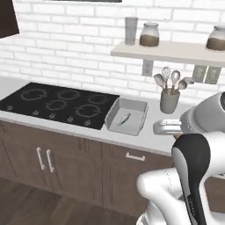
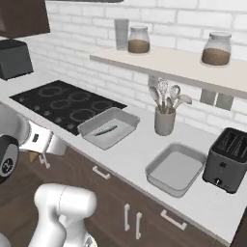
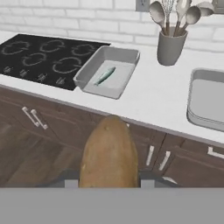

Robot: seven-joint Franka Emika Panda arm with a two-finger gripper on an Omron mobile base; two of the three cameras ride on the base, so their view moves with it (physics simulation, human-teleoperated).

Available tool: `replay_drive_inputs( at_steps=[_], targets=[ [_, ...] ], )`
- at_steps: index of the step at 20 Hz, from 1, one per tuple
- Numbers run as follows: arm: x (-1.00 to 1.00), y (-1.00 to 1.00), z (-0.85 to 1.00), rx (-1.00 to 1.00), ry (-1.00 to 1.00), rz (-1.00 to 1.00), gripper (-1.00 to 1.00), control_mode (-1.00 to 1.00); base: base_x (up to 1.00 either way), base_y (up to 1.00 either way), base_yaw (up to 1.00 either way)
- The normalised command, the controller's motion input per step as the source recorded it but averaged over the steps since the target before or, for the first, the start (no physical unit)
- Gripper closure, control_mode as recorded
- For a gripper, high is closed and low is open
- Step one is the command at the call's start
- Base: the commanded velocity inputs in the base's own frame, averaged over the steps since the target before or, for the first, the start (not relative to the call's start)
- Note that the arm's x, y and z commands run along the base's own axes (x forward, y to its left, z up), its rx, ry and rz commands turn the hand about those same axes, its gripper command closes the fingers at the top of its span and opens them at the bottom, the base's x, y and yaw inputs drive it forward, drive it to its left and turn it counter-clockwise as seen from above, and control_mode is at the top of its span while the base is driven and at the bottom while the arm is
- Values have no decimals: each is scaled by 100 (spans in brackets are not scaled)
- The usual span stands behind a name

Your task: Place one sweet potato and one fish in each tupperware on the nearby counter, to pack two identical lunches.

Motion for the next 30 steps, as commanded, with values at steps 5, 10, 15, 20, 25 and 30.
replay_drive_inputs(
  at_steps=[5,10,15,20,25,30],
  targets=[
    [0,0,0,0,0,0,100,100,63,28,-53],
    [0,0,0,0,0,0,100,100,71,42,-52],
    [0,0,0,0,0,0,100,100,60,47,-47],
    [0,0,0,0,0,0,100,100,25,44,-42],
    [29,36,-32,-1,5,-12,100,-100,0,0,0],
    [37,30,-43,2,11,0,100,-100,0,0,0]
  ],
)
